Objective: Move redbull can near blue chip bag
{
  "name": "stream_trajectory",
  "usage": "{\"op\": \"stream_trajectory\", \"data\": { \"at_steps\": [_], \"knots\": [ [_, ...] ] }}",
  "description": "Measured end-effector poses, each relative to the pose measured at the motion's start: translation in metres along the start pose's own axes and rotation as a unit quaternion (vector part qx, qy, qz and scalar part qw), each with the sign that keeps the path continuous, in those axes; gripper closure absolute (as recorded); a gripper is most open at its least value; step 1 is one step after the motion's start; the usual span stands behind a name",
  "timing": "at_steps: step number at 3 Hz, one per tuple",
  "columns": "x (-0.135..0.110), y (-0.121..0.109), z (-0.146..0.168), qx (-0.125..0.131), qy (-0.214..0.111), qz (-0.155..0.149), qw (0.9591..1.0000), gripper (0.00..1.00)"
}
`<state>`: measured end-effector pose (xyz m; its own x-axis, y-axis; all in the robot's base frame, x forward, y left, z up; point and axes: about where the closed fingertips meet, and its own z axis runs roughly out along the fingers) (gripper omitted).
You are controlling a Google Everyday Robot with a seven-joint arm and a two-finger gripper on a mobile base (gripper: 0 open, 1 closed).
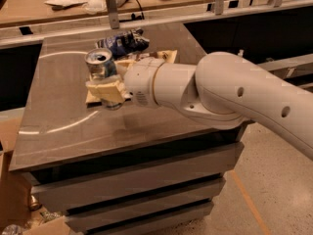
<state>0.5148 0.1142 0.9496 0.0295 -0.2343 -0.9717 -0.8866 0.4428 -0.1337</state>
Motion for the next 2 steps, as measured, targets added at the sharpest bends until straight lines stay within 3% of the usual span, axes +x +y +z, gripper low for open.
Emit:
{"op": "stream_trajectory", "data": {
  "at_steps": [1,2],
  "knots": [
    [-0.001,-0.041,-0.023,0.074,0.010,-0.030,0.9968,1.00],
    [0.009,-0.071,-0.053,0.135,0.032,-0.033,0.9897,1.00]
  ]
}}
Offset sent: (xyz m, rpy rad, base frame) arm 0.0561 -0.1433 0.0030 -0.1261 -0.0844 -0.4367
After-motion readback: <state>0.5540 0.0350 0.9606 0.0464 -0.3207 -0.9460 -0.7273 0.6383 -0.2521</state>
